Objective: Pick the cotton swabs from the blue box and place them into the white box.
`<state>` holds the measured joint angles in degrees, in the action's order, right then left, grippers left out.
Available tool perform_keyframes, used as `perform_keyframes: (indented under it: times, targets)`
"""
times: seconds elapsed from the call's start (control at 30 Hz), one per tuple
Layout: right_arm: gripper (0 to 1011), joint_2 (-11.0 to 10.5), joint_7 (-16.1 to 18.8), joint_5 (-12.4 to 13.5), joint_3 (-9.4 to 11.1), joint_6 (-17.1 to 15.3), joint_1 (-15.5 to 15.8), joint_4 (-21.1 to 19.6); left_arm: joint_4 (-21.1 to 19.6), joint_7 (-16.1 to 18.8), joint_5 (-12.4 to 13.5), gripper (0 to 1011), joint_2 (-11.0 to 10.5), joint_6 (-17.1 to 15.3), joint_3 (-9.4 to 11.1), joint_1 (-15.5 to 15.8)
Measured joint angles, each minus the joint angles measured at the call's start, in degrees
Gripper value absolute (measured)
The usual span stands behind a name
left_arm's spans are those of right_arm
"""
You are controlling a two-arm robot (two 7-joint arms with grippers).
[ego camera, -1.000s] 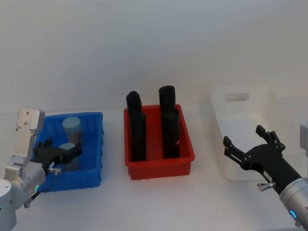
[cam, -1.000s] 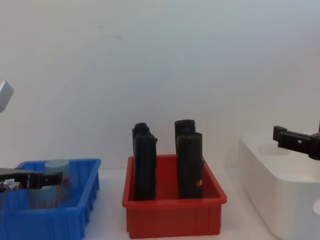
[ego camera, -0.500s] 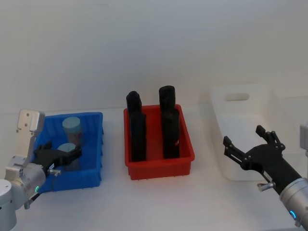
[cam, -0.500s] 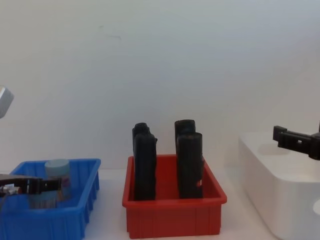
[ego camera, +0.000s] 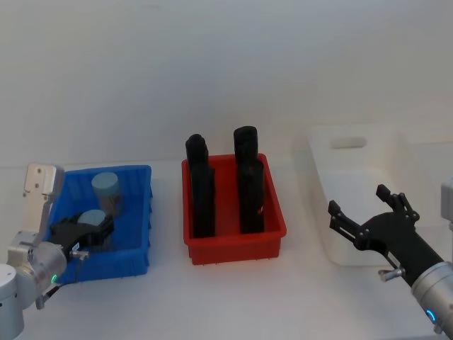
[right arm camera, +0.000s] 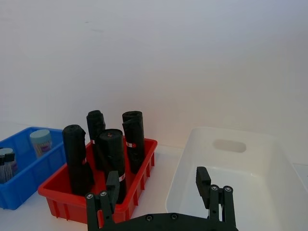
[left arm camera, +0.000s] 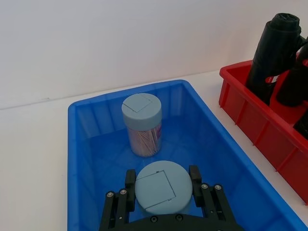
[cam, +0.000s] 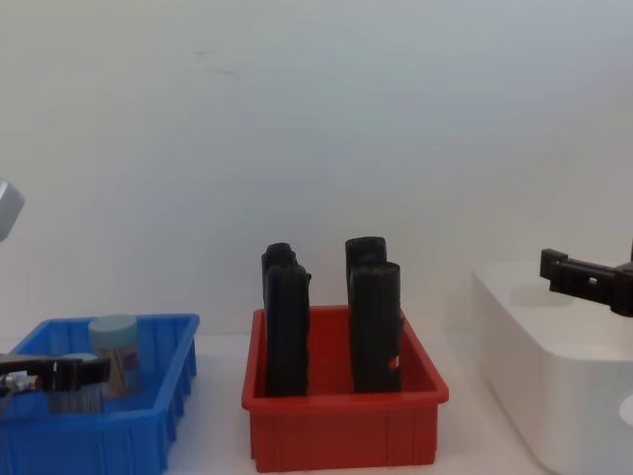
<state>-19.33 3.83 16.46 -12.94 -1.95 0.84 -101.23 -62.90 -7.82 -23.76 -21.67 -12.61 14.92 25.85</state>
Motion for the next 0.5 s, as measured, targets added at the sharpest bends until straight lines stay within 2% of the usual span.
perform_keyframes:
  times: [0.03, 0.07, 0.37, 0.5]
  targets:
    - [1002, 0.00, 0.00, 0.00, 0.00, 0.00, 0.00, 0.00, 0.08, -0.06, -0.09, 673, 0.01, 0.00, -0.02, 0.04]
    - [1002, 0.00, 0.00, 0.00, 0.00, 0.00, 0.00, 0.00, 0.14, -0.09, -0.13, 665, 0.03, 0.00, -0.04, 0.06]
    - [1002, 0.00, 0.00, 0.00, 0.00, 0.00, 0.00, 0.00, 0.10, -0.57, -0.46, 664, 0.08, 0.14, -0.24, 0.13]
    - [1002, 0.00, 0.00, 0.00, 0.00, 0.00, 0.00, 0.00, -1.69, -0.88, -0.11, 664, -0.23, 0.33, -0.45, -0.19]
